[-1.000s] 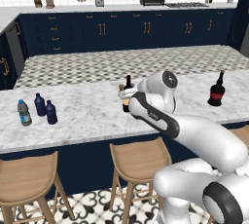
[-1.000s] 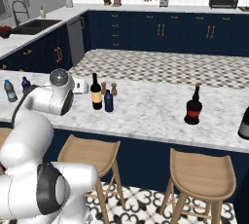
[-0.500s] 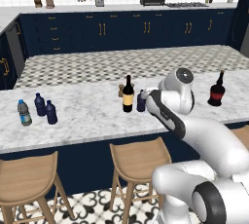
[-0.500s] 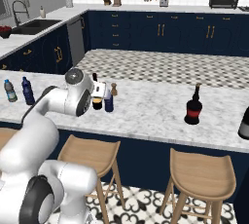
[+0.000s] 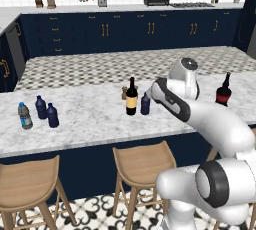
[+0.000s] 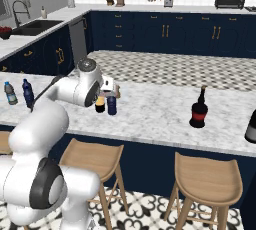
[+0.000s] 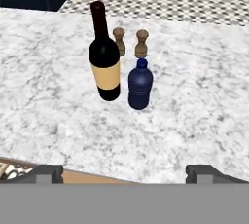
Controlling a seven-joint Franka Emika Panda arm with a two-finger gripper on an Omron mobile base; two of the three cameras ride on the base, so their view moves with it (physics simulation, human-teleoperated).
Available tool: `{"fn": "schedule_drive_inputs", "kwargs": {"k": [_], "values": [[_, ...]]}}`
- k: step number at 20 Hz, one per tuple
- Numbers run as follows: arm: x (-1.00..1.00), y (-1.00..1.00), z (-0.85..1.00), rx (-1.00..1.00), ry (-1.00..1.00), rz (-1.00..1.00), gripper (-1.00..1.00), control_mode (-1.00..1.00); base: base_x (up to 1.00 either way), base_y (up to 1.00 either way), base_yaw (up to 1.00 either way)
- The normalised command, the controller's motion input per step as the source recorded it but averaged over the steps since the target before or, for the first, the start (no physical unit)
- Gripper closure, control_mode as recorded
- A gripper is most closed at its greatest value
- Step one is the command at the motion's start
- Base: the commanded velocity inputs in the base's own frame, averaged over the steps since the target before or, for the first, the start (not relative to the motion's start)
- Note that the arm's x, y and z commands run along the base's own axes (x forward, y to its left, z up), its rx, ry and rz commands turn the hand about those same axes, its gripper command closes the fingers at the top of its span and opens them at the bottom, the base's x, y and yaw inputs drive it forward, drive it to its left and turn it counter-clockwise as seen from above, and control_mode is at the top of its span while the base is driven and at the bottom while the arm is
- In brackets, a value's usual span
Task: Move the plastic bottles in the middle to the plastics group, and the glass bottles in the middle to the glass group.
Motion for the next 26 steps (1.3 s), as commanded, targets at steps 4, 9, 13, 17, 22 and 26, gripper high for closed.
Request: {"fn": "schedule_drive_inputs", "kwargs": {"k": [4, 9, 13, 17, 22, 26], "values": [[0.50, -0.01, -0.14, 0.00, 0.00, 0.30, -1.00, -1.00, 0.00, 0.00, 0.00], [0.44, -0.09, -0.27, 0.00, 0.00, 0.36, -1.00, -1.00, 0.00, 0.00, 0.00], [0.23, -0.19, -0.25, 0.05, -0.02, 0.32, -1.00, -1.00, 0.00, 0.00, 0.00], [0.04, -0.20, 0.00, 0.11, -0.07, 0.21, -1.00, -1.00, 0.00, 0.00, 0.00], [0.22, -0.12, 0.00, 0.15, -0.06, 0.14, -1.00, -1.00, 0.00, 0.00, 0.00], [0.27, 0.00, -0.45, 0.02, 0.00, 0.18, -1.00, -1.00, 0.00, 0.00, 0.00]]}}
